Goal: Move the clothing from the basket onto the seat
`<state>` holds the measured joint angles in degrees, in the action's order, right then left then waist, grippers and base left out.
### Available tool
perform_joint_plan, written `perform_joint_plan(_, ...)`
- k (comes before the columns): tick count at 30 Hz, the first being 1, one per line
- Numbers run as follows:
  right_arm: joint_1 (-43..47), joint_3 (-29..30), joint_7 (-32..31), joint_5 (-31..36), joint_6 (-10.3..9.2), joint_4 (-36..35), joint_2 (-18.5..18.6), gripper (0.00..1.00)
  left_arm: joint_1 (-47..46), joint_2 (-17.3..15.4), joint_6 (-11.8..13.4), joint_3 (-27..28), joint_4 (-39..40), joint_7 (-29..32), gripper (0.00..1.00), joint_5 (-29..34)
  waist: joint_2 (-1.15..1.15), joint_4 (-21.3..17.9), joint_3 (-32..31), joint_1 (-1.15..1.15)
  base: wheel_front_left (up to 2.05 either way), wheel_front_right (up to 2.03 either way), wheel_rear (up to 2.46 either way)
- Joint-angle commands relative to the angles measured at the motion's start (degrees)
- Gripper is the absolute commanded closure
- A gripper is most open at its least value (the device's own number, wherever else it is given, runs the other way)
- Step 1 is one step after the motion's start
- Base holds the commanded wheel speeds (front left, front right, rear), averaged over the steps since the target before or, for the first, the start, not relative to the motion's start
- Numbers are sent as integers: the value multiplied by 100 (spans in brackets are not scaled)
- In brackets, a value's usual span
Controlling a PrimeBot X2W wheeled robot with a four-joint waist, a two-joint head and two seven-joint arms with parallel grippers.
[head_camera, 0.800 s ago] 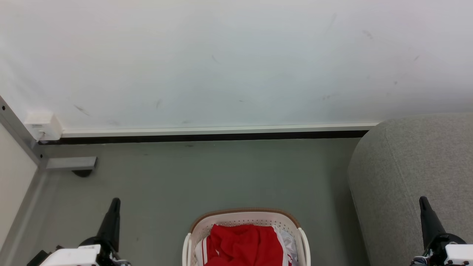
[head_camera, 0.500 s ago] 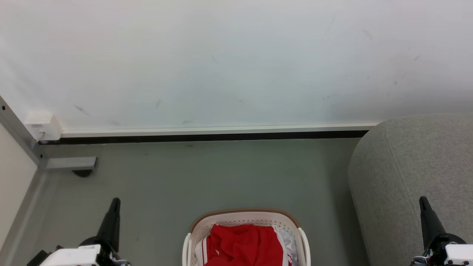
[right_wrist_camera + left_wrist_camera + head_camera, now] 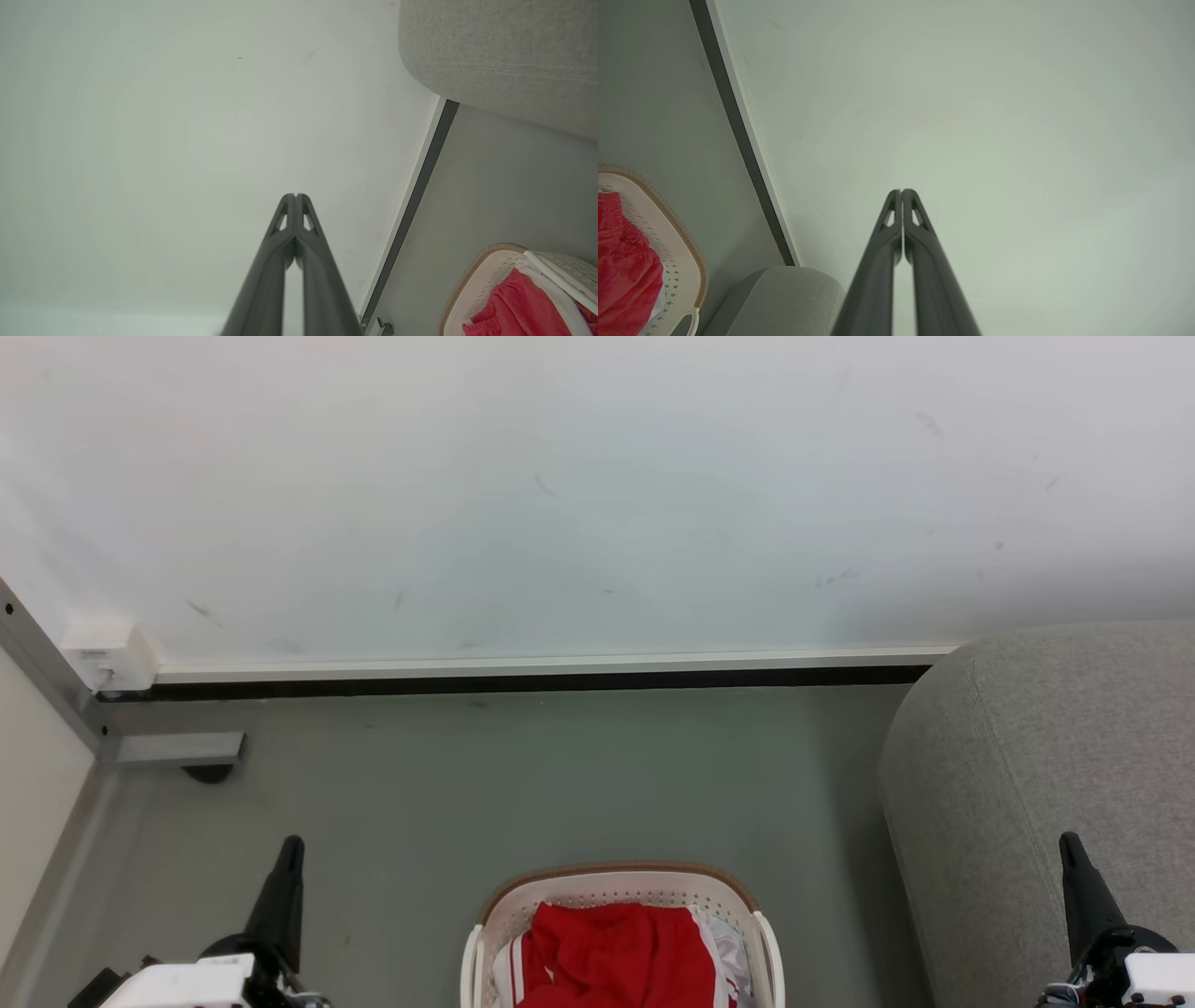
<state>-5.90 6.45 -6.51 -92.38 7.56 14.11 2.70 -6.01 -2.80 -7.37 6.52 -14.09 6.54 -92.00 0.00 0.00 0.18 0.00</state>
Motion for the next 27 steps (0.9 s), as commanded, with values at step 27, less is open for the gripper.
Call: perform_joint_plan(27,-72,19,-21,-8,-15,-25,37,100,-48,-15,-24,9,21,15,100,-80,0,0,0,0,0,0,0)
